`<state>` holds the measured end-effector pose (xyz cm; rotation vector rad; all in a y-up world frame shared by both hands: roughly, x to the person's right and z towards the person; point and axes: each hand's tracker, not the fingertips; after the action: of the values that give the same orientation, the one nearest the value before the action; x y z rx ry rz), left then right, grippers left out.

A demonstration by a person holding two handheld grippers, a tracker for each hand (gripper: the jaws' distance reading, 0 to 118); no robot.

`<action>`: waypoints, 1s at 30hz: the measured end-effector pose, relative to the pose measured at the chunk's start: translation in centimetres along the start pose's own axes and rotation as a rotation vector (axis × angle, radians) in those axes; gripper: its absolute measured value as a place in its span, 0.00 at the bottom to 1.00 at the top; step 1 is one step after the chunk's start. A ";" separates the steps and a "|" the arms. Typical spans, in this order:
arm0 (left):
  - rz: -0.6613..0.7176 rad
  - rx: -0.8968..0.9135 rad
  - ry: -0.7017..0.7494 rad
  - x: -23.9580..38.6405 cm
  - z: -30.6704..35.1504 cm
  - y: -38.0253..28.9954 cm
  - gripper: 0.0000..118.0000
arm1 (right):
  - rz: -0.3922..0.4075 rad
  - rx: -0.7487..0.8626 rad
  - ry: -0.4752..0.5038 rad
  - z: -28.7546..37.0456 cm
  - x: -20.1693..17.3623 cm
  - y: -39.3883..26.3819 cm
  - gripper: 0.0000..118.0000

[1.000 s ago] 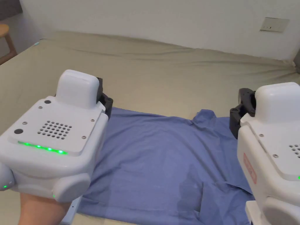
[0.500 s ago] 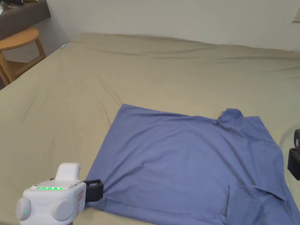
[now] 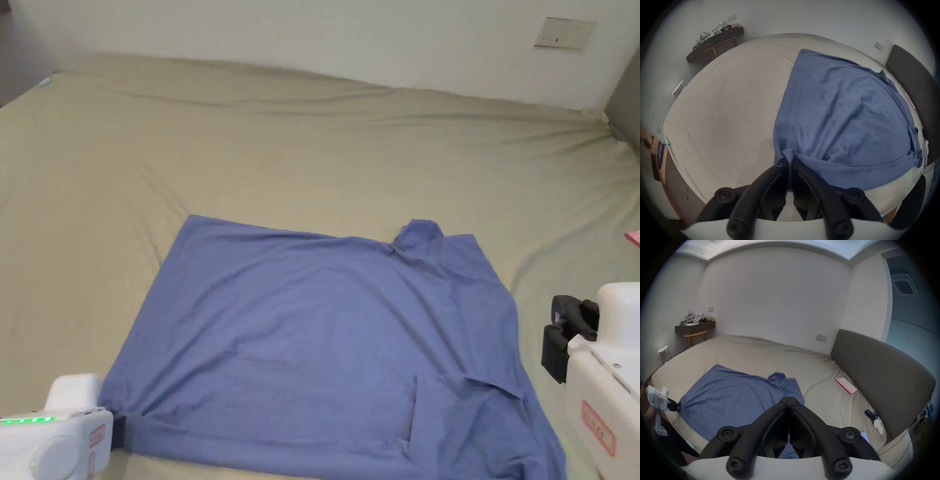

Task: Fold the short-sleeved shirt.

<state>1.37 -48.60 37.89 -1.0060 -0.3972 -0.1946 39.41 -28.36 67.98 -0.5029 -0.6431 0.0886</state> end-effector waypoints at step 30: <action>-0.006 0.147 0.011 2.3 6.2 1.5 0.03 | -0.068 -0.632 0.147 -10.4 2.1 -18.7 0.03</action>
<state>2.51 -42.51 40.58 -0.8590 -0.3986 -0.1736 45.88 -48.64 70.84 -1.0849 -0.5362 -0.2230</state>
